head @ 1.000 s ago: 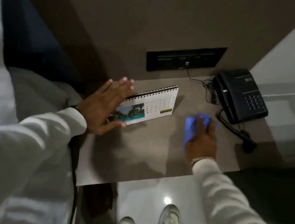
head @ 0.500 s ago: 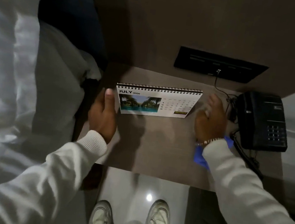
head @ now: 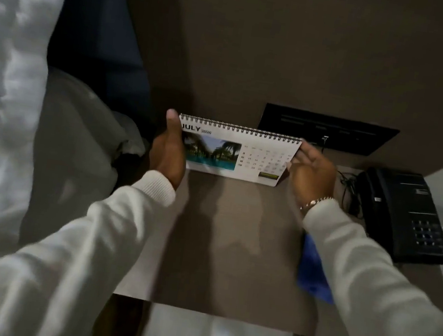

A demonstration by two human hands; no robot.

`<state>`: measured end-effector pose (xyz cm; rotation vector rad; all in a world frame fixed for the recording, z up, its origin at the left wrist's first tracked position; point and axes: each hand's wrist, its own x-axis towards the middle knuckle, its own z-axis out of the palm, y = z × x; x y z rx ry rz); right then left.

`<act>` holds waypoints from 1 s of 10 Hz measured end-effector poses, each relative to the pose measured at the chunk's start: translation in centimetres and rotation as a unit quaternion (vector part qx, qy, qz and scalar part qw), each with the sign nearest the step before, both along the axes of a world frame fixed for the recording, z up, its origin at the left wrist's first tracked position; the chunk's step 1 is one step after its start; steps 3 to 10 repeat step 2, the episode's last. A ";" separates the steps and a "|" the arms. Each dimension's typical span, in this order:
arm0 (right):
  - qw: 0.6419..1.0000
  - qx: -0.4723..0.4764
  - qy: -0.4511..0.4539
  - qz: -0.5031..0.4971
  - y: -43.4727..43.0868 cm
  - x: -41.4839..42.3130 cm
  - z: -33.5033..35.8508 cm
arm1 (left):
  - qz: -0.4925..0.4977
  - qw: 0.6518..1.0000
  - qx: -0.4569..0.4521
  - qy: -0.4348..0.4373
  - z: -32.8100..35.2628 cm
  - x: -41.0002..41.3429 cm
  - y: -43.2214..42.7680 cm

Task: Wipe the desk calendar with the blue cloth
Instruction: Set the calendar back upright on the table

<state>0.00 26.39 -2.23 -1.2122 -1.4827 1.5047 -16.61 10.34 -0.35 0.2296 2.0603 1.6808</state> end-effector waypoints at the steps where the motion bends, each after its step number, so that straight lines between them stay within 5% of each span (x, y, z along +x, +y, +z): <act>1: 1.000 0.024 -0.005 0.005 0.5 -0.6 -0.5 | 0.004 1.000 -0.009 0.022 -0.5 -0.9 1.0; 10: 1.000 0.006 0.025 0.001 -0.1 -0.2 0.1 | 0.004 1.000 -0.019 0.017 -0.6 -1.1 0.6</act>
